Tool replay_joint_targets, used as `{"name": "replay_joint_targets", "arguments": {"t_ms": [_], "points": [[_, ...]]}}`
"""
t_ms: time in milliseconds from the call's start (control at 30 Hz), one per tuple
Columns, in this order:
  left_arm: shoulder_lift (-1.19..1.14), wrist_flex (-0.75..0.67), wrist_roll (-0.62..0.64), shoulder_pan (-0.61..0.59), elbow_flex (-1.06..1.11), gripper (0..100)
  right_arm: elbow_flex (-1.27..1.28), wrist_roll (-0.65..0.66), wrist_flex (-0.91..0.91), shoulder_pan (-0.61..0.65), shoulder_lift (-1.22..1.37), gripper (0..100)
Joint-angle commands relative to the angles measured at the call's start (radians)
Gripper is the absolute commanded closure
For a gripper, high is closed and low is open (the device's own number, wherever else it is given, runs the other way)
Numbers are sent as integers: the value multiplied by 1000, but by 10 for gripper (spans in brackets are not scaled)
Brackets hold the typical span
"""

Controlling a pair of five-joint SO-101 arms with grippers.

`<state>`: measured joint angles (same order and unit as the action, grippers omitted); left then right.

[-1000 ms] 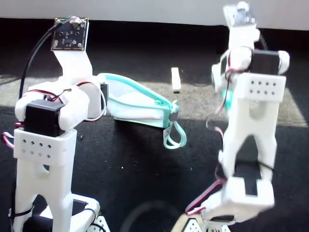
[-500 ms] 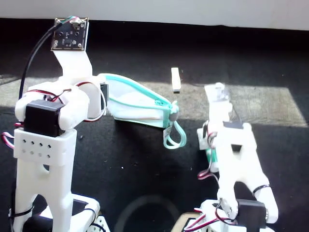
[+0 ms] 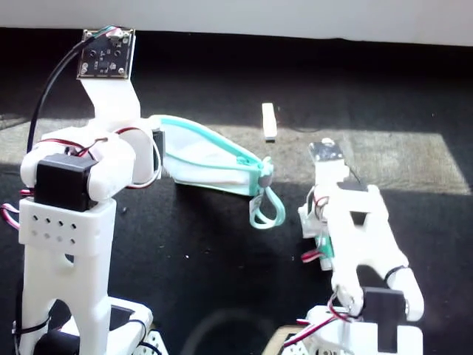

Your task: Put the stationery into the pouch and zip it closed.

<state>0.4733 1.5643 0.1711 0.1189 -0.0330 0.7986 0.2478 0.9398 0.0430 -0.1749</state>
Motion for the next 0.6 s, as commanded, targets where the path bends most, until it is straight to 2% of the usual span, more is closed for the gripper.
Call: {"name": "replay_joint_targets", "arguments": {"t_ms": [0,233,400,467,567], "points": [[-7,26,-9,18,10,990,-157,-2,87,2,51,822],[-7,32,-15,16,8,990,-367,0,193,2,314,822],[-7,25,-107,18,7,990,-490,0,275,22,438,826],[-7,26,-107,15,8,990,-513,0,286,41,460,866],[-7,29,-107,13,8,990,-522,0,259,53,469,998]]}}
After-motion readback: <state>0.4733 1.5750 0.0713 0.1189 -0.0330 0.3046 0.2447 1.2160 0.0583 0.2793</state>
